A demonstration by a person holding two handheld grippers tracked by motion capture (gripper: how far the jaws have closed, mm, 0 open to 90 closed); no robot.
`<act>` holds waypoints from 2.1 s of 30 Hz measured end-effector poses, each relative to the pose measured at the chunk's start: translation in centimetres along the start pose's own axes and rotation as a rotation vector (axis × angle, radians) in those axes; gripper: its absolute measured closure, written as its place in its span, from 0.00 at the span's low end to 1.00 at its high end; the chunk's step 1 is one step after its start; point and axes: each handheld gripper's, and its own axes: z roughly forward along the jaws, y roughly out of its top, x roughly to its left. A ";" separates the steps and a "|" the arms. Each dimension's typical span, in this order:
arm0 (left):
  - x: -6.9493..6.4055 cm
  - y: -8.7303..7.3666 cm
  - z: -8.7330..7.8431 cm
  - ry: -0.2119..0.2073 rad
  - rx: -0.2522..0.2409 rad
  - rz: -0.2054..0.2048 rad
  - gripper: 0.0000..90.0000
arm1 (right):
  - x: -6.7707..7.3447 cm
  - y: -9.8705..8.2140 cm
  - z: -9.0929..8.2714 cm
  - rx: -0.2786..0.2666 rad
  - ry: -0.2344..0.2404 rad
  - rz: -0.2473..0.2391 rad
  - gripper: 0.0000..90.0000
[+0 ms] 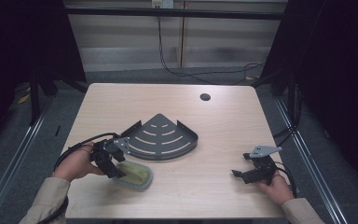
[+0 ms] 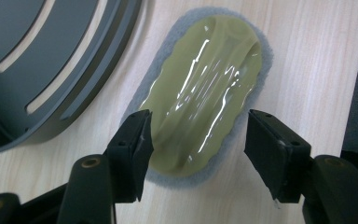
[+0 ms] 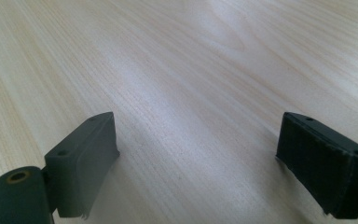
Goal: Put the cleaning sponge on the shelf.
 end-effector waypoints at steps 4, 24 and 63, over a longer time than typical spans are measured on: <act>0.0 0.6 0.6 -0.010 0.008 0.008 0.47 | 0.0 0.0 0.0 0.000 0.001 0.000 0.13; 0.0 2.2 1.4 0.001 0.052 0.109 0.80 | 0.0 0.0 0.0 0.000 0.000 0.001 0.13; 1.8 0.4 -4.9 0.013 0.032 -0.163 0.80 | 0.0 0.0 0.0 0.000 0.000 0.000 0.13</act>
